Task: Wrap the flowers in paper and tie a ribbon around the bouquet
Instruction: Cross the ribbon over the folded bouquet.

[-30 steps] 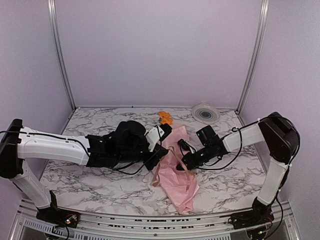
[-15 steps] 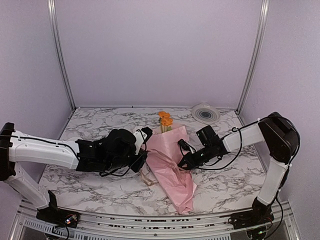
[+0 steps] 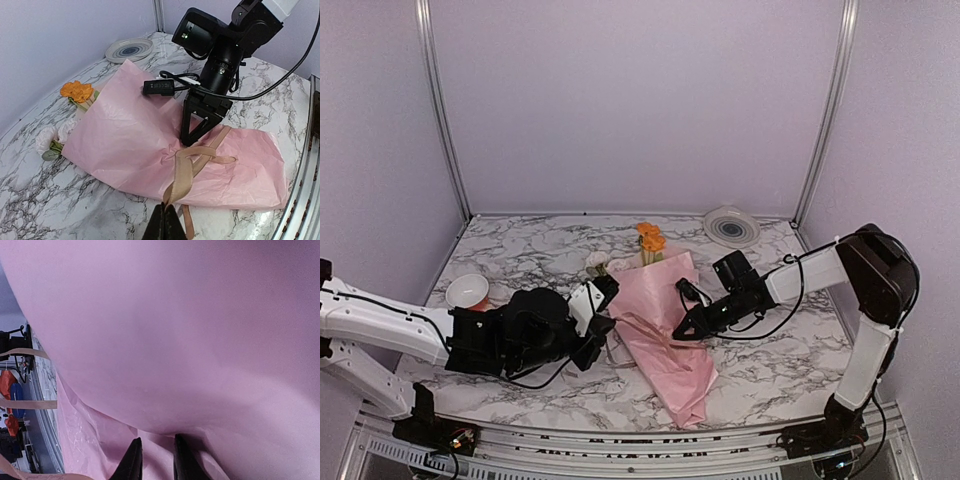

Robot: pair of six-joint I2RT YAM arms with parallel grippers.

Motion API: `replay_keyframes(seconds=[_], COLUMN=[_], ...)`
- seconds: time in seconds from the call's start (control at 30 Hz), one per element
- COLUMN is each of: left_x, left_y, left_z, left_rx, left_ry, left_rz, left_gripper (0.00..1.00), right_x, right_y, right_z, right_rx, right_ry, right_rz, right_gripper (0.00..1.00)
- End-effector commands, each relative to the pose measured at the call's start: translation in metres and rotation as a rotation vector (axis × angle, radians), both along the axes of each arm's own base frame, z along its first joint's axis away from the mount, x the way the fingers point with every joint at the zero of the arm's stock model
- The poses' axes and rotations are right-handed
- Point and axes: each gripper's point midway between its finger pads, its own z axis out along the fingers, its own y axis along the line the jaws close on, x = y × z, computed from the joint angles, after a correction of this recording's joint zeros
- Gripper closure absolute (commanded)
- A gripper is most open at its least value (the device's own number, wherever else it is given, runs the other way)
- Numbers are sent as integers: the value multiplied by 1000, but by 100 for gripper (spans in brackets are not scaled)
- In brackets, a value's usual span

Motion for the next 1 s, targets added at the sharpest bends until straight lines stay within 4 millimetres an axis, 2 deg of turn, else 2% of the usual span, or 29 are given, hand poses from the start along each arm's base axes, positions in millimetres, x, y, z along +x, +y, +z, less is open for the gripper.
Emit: replay_keyframes(seconds=[0.0,0.03,0.17,0.33,0.43,0.6,0.73,0.87,0.97], left_x=[25,26,24,35,39,52,57,60,66], left_y=[18,16,-14,-43,-55,-55,-59,-69,-71], left_z=[-44,-57,-70,-57,-63,-91,-86,-79,-83], left_rx=[99,152,241,268,293,360,333,312,331], left_ry=[137,167,203,133,132,189,193,176,162], left_rz=[158,154,63,-1,-52,-56,-64,-89,-89], left_gripper=[100,100,100,100,100,100,100,100,100], right_x=[-2,-2,0,0,0,8,7,7,6], right_y=[-7,-5,0,4,11,15,18,18,17], right_z=[-14,-12,-2,10,26,49,58,51,49], right_rx=[-49,-40,-8,29,89,123,157,148,146], right_ry=[35,35,29,29,30,-22,-26,-7,-1], right_rz=[-9,-4,5,8,11,1,13,7,3], right_gripper=[78,78,78,78,78,78,78,78,78])
